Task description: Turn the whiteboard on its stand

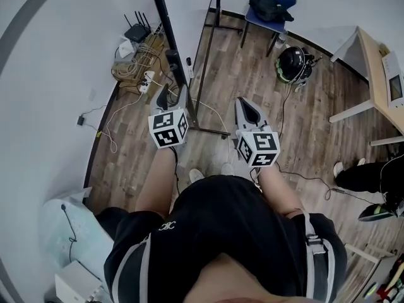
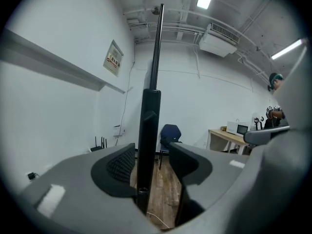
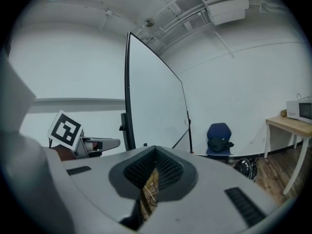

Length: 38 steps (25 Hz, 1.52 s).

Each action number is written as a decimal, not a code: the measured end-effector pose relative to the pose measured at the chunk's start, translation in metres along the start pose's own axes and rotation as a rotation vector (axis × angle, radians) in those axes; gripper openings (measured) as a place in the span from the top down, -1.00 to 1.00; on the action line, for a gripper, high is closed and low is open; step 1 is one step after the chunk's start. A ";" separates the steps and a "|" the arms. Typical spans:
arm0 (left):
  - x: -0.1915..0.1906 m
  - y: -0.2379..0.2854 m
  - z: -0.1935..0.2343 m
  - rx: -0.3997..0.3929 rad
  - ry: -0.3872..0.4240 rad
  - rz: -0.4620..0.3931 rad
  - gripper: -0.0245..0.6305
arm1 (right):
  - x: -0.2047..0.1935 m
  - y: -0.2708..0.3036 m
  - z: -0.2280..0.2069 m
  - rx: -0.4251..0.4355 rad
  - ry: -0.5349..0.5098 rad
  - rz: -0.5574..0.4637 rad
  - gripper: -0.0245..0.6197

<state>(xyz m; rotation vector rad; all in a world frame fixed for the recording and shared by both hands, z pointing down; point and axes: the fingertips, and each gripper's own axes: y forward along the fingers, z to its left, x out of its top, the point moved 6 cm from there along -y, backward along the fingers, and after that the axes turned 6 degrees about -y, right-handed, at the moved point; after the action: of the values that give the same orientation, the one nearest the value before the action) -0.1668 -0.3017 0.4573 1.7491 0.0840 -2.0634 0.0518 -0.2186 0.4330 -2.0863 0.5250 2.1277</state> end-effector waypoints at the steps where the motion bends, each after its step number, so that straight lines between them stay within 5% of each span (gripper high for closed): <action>1: 0.001 0.007 0.001 0.004 0.014 -0.001 0.30 | 0.000 -0.002 -0.003 -0.006 0.002 0.000 0.91; 6: 0.007 0.040 0.007 0.015 0.043 -0.010 0.11 | -0.005 -0.010 -0.018 -0.042 0.015 0.012 0.91; 15: 0.006 0.076 0.013 0.044 0.026 0.037 0.11 | -0.007 -0.019 -0.040 -0.107 0.021 0.017 0.91; 18: 0.002 0.080 0.011 0.057 0.033 0.050 0.30 | -0.008 -0.021 -0.045 -0.120 0.024 0.019 0.91; 38: -0.005 0.030 0.030 0.068 0.048 0.022 0.32 | -0.011 -0.018 -0.047 -0.053 0.022 0.018 0.91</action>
<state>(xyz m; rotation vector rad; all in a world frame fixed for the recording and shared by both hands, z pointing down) -0.1834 -0.3369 0.4748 1.8325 0.0088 -2.0312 0.1026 -0.2156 0.4416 -2.1426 0.4976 2.1538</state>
